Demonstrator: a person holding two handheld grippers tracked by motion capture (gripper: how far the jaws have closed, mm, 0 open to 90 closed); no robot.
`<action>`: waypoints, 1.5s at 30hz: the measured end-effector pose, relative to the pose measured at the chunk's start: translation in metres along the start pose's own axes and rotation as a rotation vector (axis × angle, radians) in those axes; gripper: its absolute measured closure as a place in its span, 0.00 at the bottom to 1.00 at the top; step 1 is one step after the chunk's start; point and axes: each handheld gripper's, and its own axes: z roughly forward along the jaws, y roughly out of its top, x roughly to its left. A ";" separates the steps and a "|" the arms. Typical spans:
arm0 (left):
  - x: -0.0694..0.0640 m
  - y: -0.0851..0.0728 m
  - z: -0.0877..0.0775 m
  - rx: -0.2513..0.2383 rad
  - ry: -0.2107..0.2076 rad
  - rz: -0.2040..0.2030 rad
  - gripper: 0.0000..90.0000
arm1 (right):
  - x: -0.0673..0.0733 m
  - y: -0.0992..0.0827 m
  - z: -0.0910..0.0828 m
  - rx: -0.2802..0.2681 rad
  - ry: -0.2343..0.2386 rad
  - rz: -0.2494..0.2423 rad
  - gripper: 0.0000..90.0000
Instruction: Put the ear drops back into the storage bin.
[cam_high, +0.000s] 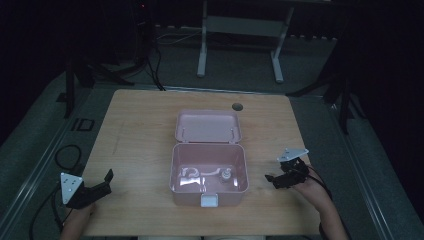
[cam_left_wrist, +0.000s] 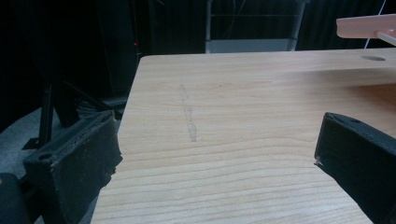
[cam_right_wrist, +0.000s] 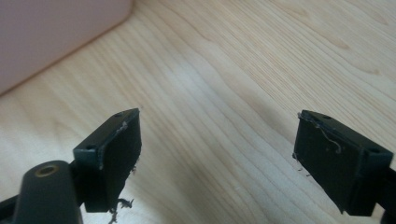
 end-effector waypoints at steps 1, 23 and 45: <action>0.000 0.000 0.000 0.000 0.001 0.000 0.00 | 0.000 -0.003 0.002 -0.014 -0.021 0.018 0.16; 0.000 0.000 0.000 0.001 0.001 -0.002 0.00 | 0.012 -0.047 0.014 -0.188 -0.339 0.341 0.15; 0.000 0.000 0.000 0.000 -0.003 -0.002 0.00 | 0.015 -0.060 0.006 -0.342 -0.453 0.398 0.15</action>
